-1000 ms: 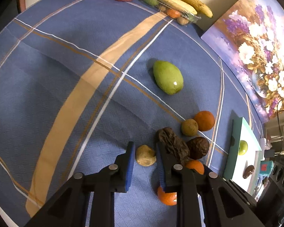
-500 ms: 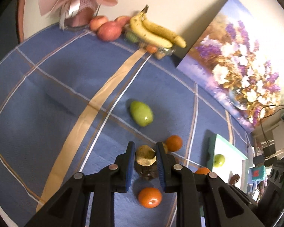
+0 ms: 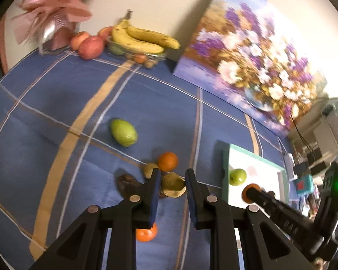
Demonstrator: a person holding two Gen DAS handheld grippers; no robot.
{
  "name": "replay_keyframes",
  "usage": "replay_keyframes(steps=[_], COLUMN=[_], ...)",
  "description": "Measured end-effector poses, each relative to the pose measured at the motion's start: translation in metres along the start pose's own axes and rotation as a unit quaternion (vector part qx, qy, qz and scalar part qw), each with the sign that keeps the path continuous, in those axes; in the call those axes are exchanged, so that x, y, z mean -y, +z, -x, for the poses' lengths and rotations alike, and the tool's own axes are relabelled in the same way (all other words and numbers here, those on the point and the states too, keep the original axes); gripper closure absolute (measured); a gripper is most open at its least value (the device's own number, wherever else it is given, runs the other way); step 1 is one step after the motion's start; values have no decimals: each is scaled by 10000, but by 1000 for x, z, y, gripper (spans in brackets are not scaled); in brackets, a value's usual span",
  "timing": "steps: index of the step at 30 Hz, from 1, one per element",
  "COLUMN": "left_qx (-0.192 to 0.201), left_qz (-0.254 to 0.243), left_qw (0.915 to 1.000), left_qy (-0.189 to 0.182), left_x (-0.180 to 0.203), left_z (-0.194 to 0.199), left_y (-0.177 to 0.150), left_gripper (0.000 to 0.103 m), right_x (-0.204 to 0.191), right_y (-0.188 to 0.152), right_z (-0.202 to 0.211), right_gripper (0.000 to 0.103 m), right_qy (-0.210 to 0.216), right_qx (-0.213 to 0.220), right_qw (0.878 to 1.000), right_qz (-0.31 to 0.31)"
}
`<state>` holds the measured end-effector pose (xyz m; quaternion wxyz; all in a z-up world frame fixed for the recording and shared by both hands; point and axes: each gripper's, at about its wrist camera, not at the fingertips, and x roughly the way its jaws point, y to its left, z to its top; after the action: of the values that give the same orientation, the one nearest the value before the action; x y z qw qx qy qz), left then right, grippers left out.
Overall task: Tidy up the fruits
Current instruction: 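Carry the orange with the right tool while the left tool carries the tan fruit to the tray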
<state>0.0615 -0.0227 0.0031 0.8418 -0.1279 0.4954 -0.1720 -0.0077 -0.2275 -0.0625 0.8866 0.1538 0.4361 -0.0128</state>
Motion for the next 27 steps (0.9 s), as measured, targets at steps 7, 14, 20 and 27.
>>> replay_keyframes(steps=[7, 14, 20, 27], left_qx=[-258, -453, -586, -671], left_qz=[-548, -1243, -1817, -1979], left_qw=[9978, 9902, 9805, 9765], left_qy=[-266, -442, -457, -523], left_x=[45, 94, 129, 141], left_z=[-16, -32, -47, -55], left_y=[-15, -39, -60, -67], left_gripper=[80, 80, 79, 79], right_x=[62, 111, 137, 158], right_y=[3, 0, -5, -12], right_z=[21, 39, 56, 68], right_gripper=[67, 67, 67, 67], right_qy=[-813, -1195, -1441, -1600], right_qx=[224, 411, 626, 753], right_qw=[9948, 9843, 9745, 9662], right_qz=[-572, -1234, -1603, -1876])
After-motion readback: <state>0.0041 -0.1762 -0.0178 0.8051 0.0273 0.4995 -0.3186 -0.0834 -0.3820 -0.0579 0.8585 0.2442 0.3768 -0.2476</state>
